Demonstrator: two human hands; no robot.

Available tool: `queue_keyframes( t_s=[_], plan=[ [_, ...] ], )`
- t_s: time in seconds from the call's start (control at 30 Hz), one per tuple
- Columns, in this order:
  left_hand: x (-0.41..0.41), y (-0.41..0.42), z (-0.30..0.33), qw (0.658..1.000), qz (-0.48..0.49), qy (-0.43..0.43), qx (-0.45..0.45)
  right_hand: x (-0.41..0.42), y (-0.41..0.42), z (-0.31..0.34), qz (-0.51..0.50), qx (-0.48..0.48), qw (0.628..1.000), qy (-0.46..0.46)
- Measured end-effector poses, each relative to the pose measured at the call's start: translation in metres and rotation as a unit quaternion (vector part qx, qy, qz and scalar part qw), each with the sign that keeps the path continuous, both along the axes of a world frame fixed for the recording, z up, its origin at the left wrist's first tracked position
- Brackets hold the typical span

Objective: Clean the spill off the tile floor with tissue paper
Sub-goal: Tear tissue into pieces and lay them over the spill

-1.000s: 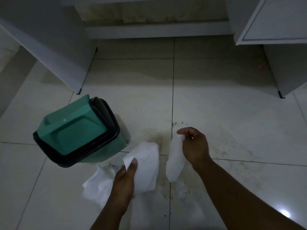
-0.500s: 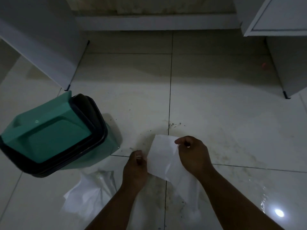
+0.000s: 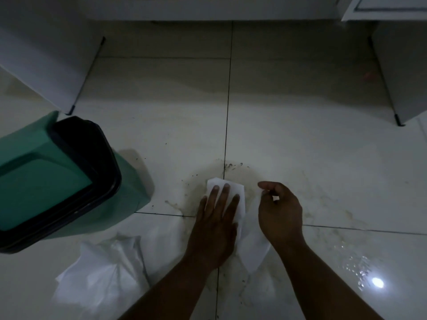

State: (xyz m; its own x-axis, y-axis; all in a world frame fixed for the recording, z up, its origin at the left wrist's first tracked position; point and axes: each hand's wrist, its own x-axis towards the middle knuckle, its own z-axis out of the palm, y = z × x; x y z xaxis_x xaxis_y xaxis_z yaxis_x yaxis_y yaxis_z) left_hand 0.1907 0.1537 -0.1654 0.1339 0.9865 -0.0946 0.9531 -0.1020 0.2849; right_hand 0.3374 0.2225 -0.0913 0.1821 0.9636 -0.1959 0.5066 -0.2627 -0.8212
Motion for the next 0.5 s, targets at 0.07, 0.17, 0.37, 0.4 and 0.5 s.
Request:
queue_keyframes(
  t_s=[0.07,0.17,0.37,0.4,0.5],
  plan=[
    [-0.002,0.007,-0.009,0.998,-0.041,0.036,-0.039,0.004,0.003,-0.001,-0.016,0.007,1.0,0.011],
    [-0.008,0.007,-0.018,0.99,-0.064,0.083,-0.089,0.006,0.006,-0.001,-0.026,0.006,0.999,0.023],
    [-0.008,0.002,-0.014,0.995,-0.059,0.054,-0.064,0.017,0.005,-0.002,-0.038,-0.005,0.998,0.047],
    [-0.008,0.001,-0.012,0.994,-0.061,0.055,-0.067,0.019,0.005,-0.002,-0.042,-0.008,0.998,0.048],
    [-0.005,0.003,-0.003,0.995,-0.045,0.058,-0.068,0.026,0.004,-0.004,-0.053,-0.018,0.997,0.049]
  ],
)
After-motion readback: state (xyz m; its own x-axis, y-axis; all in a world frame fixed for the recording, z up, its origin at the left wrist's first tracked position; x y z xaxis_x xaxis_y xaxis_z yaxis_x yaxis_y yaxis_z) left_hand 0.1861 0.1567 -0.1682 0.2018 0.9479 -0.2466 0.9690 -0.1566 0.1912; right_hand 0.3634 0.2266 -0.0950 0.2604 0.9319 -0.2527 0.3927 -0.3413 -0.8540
